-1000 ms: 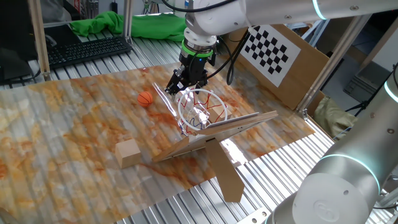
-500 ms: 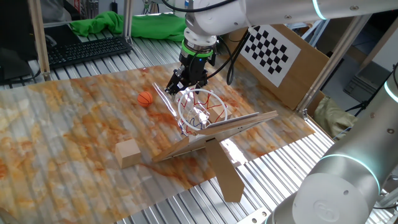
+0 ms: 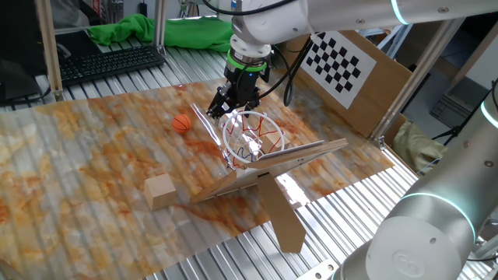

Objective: Grab a basketball, release it and shoot it into the basket

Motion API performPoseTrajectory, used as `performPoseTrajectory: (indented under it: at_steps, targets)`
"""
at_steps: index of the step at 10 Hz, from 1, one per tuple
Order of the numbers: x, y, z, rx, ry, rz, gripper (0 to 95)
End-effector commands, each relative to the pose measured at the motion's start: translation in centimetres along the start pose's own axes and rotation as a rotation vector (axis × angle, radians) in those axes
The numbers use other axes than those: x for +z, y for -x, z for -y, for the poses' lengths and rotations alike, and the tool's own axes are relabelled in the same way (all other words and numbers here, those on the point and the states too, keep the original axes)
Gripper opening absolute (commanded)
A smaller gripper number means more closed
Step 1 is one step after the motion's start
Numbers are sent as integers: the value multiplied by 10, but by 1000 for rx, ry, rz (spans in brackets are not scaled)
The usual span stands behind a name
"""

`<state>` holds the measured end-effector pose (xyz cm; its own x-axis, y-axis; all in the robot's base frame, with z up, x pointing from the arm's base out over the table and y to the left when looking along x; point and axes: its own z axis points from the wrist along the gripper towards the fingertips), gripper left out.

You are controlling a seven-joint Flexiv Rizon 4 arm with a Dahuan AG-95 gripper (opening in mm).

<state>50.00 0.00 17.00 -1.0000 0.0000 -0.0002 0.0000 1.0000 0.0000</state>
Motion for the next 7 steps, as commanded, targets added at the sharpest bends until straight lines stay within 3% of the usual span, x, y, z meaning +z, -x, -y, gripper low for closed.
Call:
performPoseTrajectory:
  at_steps: [1, 7]
  targets:
    - [0, 0, 0, 190, 61, 39, 0]
    - [4, 0, -3, 183, 61, 44, 0]
